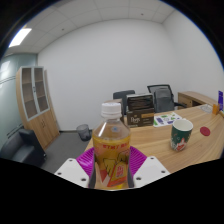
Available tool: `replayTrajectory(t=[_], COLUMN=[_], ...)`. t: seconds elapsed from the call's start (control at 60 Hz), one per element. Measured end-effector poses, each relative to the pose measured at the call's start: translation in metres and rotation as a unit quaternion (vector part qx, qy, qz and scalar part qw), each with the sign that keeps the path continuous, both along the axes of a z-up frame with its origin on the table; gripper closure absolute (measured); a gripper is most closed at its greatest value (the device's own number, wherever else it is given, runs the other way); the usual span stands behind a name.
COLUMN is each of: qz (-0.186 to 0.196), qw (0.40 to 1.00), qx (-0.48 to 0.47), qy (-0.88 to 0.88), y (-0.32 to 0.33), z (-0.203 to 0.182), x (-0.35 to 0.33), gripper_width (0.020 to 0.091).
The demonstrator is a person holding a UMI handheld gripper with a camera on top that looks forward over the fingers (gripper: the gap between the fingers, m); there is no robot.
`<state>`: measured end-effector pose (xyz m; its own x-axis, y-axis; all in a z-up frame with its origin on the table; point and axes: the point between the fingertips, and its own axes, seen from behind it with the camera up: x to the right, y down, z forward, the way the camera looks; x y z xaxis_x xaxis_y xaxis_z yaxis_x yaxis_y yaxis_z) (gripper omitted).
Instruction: Pour water
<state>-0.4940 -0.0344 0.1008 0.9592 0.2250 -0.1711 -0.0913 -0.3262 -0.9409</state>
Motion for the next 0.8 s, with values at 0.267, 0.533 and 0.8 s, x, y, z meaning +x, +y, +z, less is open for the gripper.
replayTrajectory(t=[0.267,0.533,0.8], qz=[-0.093,-0.143,-0.137], qw=[0.918,0.652,0.495], qx=[-0.067,-0.169,-0.188], qy=[0.379,0.725,0.837], y=[0.096,0.127,0.131], z=[0.066,0.051,0.074], x=[0.078,0.108,0.118], gripper_width=[0.0662,0.0663,0.0663])
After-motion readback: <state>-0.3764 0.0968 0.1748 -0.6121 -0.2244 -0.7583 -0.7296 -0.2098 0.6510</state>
